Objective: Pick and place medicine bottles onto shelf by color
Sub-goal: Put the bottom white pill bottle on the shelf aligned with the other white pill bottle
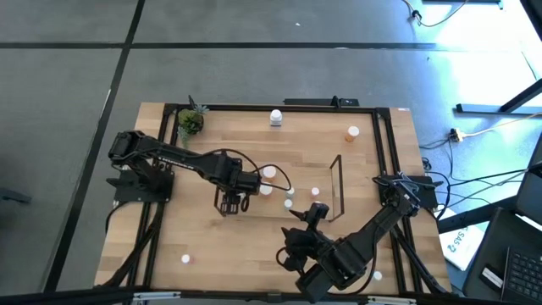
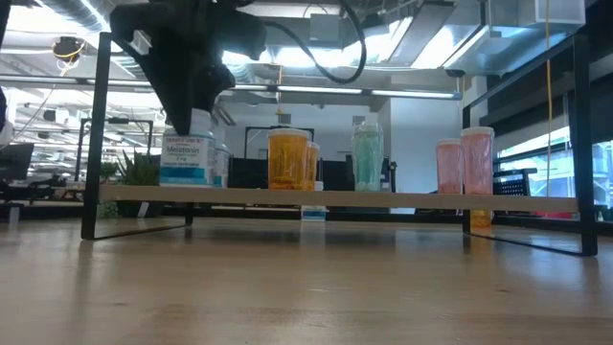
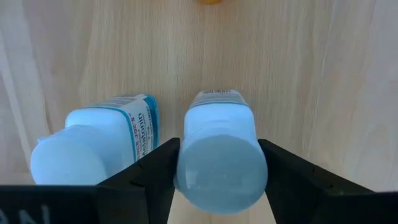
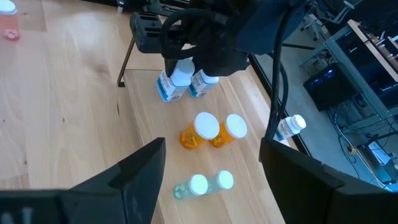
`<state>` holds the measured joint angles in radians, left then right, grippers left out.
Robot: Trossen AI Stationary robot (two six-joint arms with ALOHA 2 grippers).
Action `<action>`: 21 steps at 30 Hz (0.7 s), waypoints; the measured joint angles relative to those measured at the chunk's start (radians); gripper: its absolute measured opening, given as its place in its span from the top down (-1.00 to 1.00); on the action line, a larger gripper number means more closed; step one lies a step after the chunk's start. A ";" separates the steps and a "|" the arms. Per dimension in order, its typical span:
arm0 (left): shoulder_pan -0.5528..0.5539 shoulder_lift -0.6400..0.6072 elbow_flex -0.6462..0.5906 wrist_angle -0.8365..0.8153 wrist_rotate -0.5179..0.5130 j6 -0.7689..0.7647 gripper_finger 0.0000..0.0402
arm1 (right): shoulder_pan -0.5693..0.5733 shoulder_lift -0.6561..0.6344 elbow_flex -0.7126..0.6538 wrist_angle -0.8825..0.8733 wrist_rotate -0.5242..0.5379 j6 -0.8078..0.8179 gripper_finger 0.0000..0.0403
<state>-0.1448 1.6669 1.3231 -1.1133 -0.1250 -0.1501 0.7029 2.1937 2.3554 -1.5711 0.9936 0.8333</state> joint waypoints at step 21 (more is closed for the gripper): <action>-0.014 -0.097 0.003 0.006 -0.015 -0.004 -0.02 | -0.001 0.000 0.000 0.010 0.000 0.004 -0.31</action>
<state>-0.1593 1.5699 1.3258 -1.1070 -0.1398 -0.1539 0.7021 2.1941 2.3554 -1.5612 0.9932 0.8375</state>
